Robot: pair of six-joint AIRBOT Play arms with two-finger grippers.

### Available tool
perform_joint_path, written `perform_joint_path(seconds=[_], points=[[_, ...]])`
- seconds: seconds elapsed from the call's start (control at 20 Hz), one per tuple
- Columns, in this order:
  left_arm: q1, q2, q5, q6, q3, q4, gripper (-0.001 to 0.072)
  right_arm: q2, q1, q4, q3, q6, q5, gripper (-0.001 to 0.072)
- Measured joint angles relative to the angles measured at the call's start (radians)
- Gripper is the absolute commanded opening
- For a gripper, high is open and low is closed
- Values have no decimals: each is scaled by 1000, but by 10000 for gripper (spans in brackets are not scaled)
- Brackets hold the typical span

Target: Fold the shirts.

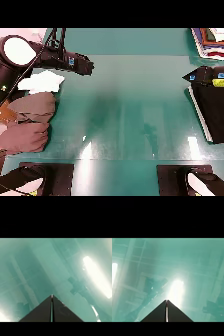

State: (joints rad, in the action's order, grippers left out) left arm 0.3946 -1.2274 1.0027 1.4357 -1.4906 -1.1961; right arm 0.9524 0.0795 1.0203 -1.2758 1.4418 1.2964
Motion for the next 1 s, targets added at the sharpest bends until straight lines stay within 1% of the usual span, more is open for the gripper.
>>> perform_joint_path(seconds=[0.7,0.75,0.8,0.85,0.9,1.0], points=[[0,0,-5,2,0,9,33,0,2,0,0,0,-14,14],[0,0,-19,-1,0,9,197,0,2,0,0,0,-14,14],[-3,0,-33,-6,0,-3,512,0,2,0,0,0,-14,14],[-10,0,-43,-6,0,-30,571,0,2,0,0,0,-14,14],[-22,0,-52,7,0,-83,572,0,2,0,0,0,-14,14],[-71,-8,-53,72,0,-229,572,0,2,0,0,0,-14,14]])
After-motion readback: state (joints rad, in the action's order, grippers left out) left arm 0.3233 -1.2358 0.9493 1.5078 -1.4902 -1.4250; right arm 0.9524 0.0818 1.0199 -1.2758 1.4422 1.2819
